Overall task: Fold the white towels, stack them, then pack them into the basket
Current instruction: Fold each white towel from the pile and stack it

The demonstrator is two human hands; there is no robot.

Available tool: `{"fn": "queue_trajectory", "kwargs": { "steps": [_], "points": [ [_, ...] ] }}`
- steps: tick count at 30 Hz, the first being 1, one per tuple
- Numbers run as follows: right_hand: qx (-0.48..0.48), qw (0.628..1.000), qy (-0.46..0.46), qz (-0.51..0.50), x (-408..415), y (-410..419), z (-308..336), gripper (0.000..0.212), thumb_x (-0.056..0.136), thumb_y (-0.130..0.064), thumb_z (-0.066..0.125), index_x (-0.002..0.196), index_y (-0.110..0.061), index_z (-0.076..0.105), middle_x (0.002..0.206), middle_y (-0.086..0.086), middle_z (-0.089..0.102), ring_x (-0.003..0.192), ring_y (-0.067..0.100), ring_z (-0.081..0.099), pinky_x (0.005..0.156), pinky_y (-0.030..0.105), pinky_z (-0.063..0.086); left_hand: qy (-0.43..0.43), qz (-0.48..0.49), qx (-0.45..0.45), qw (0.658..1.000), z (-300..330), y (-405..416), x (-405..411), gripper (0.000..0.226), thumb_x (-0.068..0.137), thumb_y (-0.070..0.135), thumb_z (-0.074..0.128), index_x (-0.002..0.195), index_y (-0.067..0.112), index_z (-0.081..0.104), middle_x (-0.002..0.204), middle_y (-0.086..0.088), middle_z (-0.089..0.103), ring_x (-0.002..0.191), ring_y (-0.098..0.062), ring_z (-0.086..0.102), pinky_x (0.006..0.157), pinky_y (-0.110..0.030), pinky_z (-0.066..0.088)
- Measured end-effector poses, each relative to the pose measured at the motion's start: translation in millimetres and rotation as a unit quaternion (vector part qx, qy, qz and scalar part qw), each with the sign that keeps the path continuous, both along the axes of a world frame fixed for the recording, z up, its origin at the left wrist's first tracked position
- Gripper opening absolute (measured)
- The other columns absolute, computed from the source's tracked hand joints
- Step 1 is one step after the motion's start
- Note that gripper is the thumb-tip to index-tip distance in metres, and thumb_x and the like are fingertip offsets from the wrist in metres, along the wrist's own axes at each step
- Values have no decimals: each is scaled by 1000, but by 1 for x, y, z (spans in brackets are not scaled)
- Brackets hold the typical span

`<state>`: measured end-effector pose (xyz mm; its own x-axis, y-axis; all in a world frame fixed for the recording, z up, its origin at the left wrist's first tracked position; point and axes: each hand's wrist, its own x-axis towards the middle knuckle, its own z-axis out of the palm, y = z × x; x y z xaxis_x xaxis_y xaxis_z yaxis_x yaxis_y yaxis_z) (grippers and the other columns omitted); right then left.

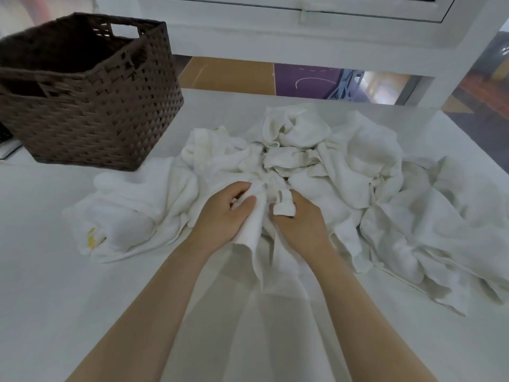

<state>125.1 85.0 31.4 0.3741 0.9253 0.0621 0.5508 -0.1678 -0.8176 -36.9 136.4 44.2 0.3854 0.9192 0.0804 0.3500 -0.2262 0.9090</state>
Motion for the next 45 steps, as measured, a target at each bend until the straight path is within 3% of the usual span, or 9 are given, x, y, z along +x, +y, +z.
{"fn": "queue_trajectory", "kwargs": {
  "steps": [6,10,15,20,24,28,34,39,45],
  "points": [
    [0,994,62,-90,13,13,12,21,92,-22,56,79,-6,49,70,-2,50,62,8,44,55,13,36,64,-170,-143,973,15,-1,-4,57,93,19,62,138,46,40,126,29,52,110,11,53,84,-16,49],
    [-6,969,190,-155,24,17,28,25,94,-37,58,92,-12,58,80,-3,59,75,13,56,65,24,42,51,-15,-106,993,33,4,5,58,90,10,59,134,42,41,115,21,51,98,4,55,66,-11,45],
    [19,940,294,-172,23,4,57,40,91,-37,66,120,-25,41,104,-19,52,85,-4,55,62,14,42,-69,159,-23,985,45,-3,25,39,84,5,60,110,29,46,112,5,51,103,-16,53,81,-27,48],
    [40,967,218,-128,7,-9,71,11,92,-28,64,93,-20,55,102,-20,62,84,-3,60,66,6,43,-119,96,-127,980,60,-29,51,33,87,3,61,103,31,57,103,16,62,93,2,60,73,-12,49],
    [87,985,123,-81,5,-19,74,11,92,-23,63,89,-29,54,91,-13,62,87,4,59,74,16,48,-187,142,-169,957,63,-34,60,28,90,10,64,112,26,59,108,-1,68,100,-18,67,90,-38,57],
    [89,993,51,-58,7,-30,71,4,93,-22,60,95,-24,58,85,-13,63,80,7,60,69,23,50,-200,154,-154,955,63,-45,67,10,88,18,70,93,15,63,94,-7,69,92,-27,68,87,-46,57],
    [108,992,-65,-12,8,-39,50,21,93,-29,61,81,-26,44,73,-11,57,67,9,55,56,30,48,-249,144,-143,947,42,-62,65,8,93,19,66,95,12,63,97,-15,68,95,-34,67,84,-38,58],
    [182,981,-61,0,4,-56,2,12,91,-23,60,88,-24,49,81,-9,56,68,12,56,57,34,50,-215,76,-86,970,12,-79,61,16,90,1,65,102,10,61,88,13,69,87,-4,67,76,-16,51],
    [247,965,-74,40,-4,-79,-29,19,92,-30,55,94,-11,60,88,-5,58,74,8,56,60,27,48,-243,109,-50,963,-12,-100,54,9,92,5,64,99,10,63,88,2,70,85,-11,69,74,-20,53]
  ]
}}
